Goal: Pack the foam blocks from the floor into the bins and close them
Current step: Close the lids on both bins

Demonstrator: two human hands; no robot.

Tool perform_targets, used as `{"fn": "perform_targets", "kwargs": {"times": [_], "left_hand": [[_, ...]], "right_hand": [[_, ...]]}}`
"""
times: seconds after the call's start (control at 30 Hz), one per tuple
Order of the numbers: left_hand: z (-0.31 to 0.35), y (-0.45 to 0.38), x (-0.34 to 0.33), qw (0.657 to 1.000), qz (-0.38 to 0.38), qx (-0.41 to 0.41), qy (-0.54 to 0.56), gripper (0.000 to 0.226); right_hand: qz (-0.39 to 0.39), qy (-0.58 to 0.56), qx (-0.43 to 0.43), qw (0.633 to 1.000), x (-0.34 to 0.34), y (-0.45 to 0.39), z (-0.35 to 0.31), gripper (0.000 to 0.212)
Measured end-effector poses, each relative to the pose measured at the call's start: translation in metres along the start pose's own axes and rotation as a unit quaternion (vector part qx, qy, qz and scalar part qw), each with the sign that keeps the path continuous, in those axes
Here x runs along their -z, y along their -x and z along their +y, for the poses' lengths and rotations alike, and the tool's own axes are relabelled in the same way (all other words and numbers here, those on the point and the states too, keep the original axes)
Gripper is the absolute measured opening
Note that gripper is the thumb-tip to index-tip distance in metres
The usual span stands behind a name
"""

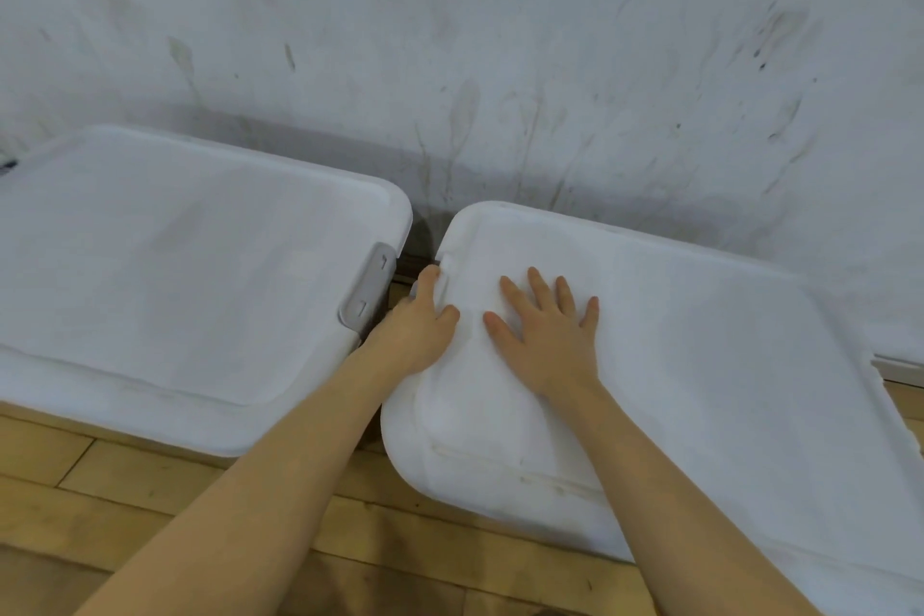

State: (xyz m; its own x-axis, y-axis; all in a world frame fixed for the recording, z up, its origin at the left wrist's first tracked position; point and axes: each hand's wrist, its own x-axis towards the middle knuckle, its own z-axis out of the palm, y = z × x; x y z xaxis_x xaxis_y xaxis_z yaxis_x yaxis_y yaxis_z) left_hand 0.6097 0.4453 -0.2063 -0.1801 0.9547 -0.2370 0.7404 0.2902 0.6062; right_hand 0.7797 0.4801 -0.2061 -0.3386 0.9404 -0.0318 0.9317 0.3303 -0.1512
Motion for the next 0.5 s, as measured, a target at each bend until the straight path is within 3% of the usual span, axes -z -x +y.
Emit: {"fn": "perform_targets", "kwargs": {"times": [0.07,0.17,0.23,0.37,0.5], "left_hand": [[0.000,0.002,-0.001,0.998,0.014,-0.008,-0.061,0.056],[0.007,0.011,-0.005,0.968,0.124,-0.029,-0.217,0.053],[0.014,0.016,-0.011,0.947,0.177,-0.051,-0.263,0.052],[0.013,0.013,-0.017,0.934,0.218,-0.024,-0.283,0.047],[0.007,0.014,-0.015,0.964,0.187,-0.019,-0.186,0.051]], "right_hand": [[0.003,-0.006,0.002,1.000,0.000,0.001,0.000,0.060],[0.011,-0.013,0.001,1.000,-0.001,0.001,0.000,0.059],[0.015,-0.015,0.000,1.000,0.000,0.001,0.000,0.059],[0.014,-0.020,-0.003,1.000,0.000,0.002,0.000,0.059],[0.012,-0.011,-0.008,1.000,-0.003,0.001,-0.002,0.059]]}}
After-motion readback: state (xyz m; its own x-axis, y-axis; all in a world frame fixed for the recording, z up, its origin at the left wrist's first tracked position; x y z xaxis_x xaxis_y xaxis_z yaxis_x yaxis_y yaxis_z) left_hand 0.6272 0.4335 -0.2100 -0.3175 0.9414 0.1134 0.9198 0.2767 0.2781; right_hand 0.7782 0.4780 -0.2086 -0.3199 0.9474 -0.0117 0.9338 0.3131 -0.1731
